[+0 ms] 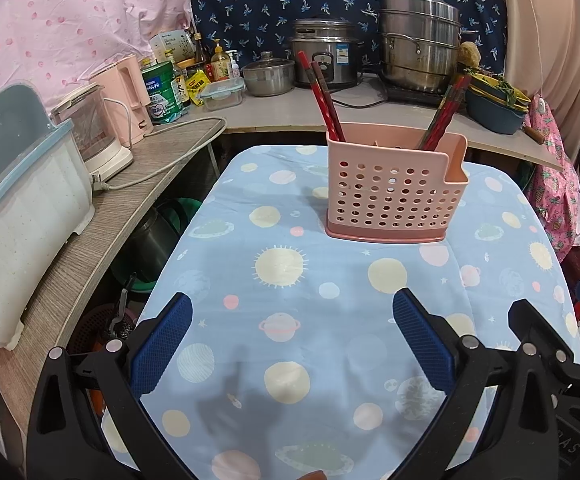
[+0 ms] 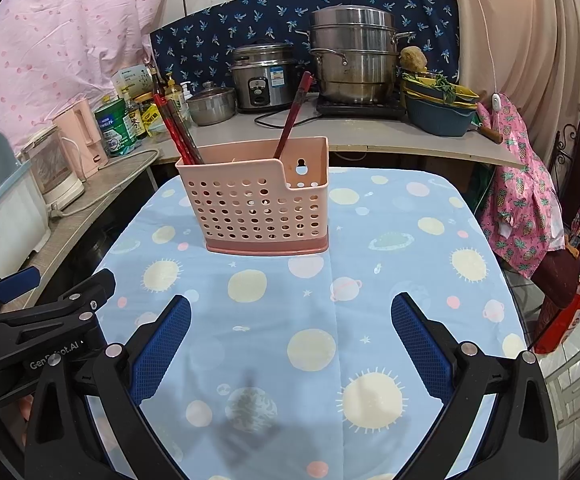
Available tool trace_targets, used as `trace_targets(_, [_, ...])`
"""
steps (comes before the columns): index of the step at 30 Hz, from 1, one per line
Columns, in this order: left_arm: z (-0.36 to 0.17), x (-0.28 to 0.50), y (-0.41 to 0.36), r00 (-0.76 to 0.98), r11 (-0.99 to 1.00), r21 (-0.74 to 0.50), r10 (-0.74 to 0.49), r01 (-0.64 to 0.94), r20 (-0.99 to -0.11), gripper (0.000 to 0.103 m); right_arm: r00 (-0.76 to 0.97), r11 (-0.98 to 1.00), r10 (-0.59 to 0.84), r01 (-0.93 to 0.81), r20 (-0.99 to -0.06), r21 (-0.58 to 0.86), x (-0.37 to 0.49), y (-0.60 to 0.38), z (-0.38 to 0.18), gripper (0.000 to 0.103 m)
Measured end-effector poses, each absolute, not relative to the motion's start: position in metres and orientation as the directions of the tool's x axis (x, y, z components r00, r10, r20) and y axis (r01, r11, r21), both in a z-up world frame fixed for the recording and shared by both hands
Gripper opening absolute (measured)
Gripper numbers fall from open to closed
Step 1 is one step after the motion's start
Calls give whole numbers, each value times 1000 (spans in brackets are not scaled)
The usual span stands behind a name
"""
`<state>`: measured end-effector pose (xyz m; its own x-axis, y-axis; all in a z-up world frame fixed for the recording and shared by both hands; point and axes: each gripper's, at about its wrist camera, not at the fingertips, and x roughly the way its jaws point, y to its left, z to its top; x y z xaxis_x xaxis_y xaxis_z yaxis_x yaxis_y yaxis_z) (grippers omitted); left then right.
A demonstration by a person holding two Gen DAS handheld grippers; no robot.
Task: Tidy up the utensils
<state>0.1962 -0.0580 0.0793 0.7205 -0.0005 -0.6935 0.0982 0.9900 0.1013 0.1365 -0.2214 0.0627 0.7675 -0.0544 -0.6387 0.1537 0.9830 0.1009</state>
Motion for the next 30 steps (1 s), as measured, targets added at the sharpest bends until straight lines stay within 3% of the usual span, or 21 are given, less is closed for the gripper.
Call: trace_targets(30, [75, 199, -60, 714, 990, 103, 2, 98, -700, 96, 765, 983, -57, 157, -641, 100, 137, -224, 60, 97])
